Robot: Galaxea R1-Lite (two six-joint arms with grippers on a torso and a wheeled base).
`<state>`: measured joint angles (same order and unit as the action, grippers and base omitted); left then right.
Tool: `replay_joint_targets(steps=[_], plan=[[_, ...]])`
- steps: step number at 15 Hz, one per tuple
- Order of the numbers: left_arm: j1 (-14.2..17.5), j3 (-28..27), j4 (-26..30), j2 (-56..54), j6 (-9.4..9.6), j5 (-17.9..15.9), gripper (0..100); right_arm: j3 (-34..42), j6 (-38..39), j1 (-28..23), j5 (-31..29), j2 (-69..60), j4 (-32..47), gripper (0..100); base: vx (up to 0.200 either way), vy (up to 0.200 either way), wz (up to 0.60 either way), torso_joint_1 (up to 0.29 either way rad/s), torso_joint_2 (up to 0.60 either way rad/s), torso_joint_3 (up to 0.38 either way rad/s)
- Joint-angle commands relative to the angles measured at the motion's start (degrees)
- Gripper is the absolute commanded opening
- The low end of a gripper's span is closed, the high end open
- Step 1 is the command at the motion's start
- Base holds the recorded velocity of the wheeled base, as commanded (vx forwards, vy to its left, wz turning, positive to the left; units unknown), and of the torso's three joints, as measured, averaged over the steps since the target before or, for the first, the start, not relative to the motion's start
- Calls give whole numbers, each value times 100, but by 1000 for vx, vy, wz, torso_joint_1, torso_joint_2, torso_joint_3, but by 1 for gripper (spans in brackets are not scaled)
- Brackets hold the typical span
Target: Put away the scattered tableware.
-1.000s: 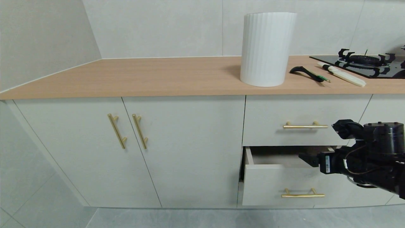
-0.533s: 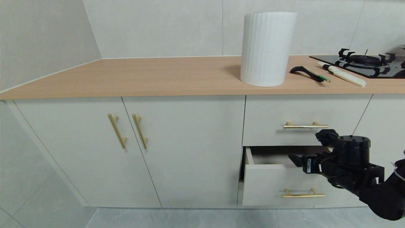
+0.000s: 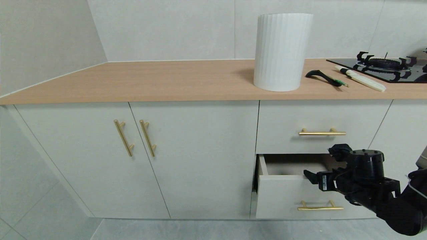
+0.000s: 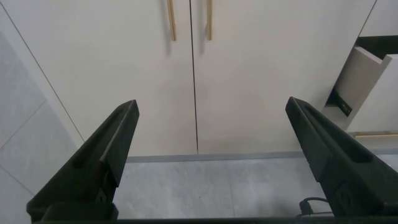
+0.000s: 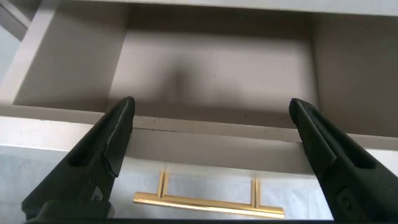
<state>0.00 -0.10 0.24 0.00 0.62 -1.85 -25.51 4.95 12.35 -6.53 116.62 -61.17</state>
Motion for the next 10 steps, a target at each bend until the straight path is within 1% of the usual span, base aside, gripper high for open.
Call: replay_joint_targets(steps=[1, 4, 10], plan=[[0, 1, 2, 9, -1, 1, 100, -6, 6, 4, 29, -262, 281, 100, 0, 0, 0, 0, 0, 0], [0, 1, 2, 9, -1, 1, 100, -68, -3, 13, 144, -895, 1301, 100, 0, 0, 0, 0, 0, 0], [0, 1, 2, 9, -1, 1, 100, -59, -513, 40, 223, -1378, 2435, 100, 0, 0, 0, 0, 0, 0]])
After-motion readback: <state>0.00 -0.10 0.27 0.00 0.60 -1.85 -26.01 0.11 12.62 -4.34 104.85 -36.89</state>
